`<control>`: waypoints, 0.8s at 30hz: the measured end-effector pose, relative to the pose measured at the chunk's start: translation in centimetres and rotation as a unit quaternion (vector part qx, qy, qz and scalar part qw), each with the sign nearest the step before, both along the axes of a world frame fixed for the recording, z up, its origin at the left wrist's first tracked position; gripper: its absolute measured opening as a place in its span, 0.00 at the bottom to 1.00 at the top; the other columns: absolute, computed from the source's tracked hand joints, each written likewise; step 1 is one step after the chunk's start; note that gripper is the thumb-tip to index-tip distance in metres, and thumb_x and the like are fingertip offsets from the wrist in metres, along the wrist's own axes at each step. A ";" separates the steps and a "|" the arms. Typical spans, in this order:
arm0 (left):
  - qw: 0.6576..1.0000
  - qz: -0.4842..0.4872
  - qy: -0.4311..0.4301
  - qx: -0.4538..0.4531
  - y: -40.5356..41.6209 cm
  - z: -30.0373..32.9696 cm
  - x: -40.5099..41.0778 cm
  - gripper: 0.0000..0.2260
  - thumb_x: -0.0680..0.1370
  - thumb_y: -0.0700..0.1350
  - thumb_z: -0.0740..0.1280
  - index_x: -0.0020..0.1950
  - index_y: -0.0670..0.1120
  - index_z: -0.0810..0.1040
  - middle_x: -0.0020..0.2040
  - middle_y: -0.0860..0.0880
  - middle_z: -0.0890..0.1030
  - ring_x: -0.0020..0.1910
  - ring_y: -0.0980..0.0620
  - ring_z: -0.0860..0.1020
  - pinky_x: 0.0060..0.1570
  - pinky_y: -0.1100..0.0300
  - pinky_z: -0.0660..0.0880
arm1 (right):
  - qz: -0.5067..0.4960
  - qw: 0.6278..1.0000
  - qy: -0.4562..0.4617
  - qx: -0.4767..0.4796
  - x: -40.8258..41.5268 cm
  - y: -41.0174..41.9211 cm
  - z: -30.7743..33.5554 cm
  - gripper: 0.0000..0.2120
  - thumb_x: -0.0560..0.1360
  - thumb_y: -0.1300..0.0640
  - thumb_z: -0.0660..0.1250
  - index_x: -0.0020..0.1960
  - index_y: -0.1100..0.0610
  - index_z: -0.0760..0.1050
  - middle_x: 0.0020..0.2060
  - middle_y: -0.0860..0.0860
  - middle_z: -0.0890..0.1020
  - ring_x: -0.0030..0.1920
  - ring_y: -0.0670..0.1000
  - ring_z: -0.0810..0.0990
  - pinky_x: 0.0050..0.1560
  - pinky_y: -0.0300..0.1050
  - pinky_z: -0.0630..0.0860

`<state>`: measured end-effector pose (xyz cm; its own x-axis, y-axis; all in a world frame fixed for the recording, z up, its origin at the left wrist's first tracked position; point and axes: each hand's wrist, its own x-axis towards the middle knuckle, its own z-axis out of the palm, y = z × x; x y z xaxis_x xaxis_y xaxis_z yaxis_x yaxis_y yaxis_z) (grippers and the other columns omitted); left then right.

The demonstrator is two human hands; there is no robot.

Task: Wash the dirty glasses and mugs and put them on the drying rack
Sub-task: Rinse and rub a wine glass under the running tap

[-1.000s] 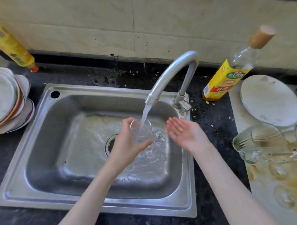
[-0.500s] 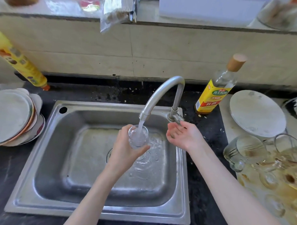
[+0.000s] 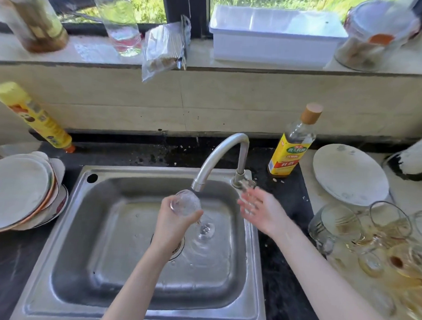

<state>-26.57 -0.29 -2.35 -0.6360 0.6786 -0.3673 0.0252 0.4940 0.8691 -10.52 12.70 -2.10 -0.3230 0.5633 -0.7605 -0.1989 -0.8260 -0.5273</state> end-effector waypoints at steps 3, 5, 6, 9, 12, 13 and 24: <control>0.956 0.135 -0.262 -0.013 -0.9 -1.8 -0.1 0.19 0.70 0.42 0.74 0.56 0.39 0.72 0.46 0.43 0.77 0.40 0.50 0.77 0.44 0.61 0.76 | 0.176 0.983 -0.041 0.017 1.4 -4.5 -0.4 0.12 0.80 0.55 0.60 0.54 0.63 0.76 0.43 0.55 0.80 0.41 0.52 0.80 0.40 0.43 0.75; 0.887 0.190 -0.420 0.026 -1.7 -2.7 0.4 0.14 0.72 0.42 0.71 0.54 0.38 0.74 0.47 0.40 0.75 0.42 0.48 0.76 0.41 0.59 0.80 | 0.263 0.962 -0.068 0.016 1.7 -7.1 -0.8 0.12 0.79 0.54 0.62 0.52 0.62 0.78 0.40 0.54 0.82 0.39 0.51 0.81 0.36 0.39 0.76; 0.860 0.213 -0.462 0.045 -2.0 -3.1 0.7 0.10 0.73 0.41 0.70 0.51 0.38 0.75 0.46 0.41 0.74 0.42 0.48 0.76 0.37 0.59 0.81 | 0.277 0.957 -0.085 0.016 1.5 -8.0 -1.0 0.12 0.78 0.53 0.63 0.52 0.62 0.78 0.39 0.53 0.82 0.37 0.50 0.80 0.33 0.38 0.75; 0.812 0.256 -0.521 0.065 -2.8 -2.9 2.0 0.04 0.75 0.39 0.67 0.43 0.39 0.74 0.45 0.41 0.74 0.43 0.47 0.76 0.38 0.54 0.80 | 0.245 0.957 -0.146 0.050 0.1 -9.3 -1.7 0.12 0.77 0.50 0.66 0.52 0.58 0.77 0.41 0.52 0.80 0.37 0.48 0.77 0.32 0.36 0.71; 0.784 0.236 -0.571 0.062 -3.4 -1.6 3.0 0.06 0.75 0.40 0.67 0.43 0.39 0.73 0.45 0.39 0.74 0.45 0.44 0.76 0.40 0.53 0.79 | 0.155 0.968 -0.169 0.103 -1.5 -10.2 -1.3 0.11 0.76 0.48 0.66 0.54 0.54 0.77 0.45 0.49 0.79 0.43 0.46 0.75 0.39 0.36 0.69; 0.776 0.223 -0.587 0.064 -3.5 -1.4 3.1 0.07 0.74 0.41 0.68 0.44 0.39 0.72 0.45 0.38 0.74 0.47 0.43 0.76 0.41 0.53 0.79 | 0.125 0.970 -0.168 0.125 -1.9 -10.5 -1.0 0.12 0.76 0.49 0.66 0.56 0.54 0.77 0.47 0.48 0.79 0.46 0.45 0.75 0.42 0.36 0.69; 0.908 -0.103 -0.404 -0.032 -5.6 -0.8 -0.1 0.29 0.68 0.57 0.71 0.66 0.49 0.69 0.61 0.49 0.75 0.60 0.49 0.74 0.56 0.50 0.73 | -0.039 0.937 -0.200 0.284 -3.3 -12.4 3.0 0.08 0.75 0.56 0.67 0.42 0.58 0.83 0.41 0.59 0.84 0.44 0.48 0.78 0.48 0.41 0.73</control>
<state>-26.67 -5.89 -3.16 -0.0028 0.7141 -0.7000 -0.5106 0.6009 0.6150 -13.85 0.29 0.89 -0.0181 0.9238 -0.3823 0.0599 -0.3807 -0.9228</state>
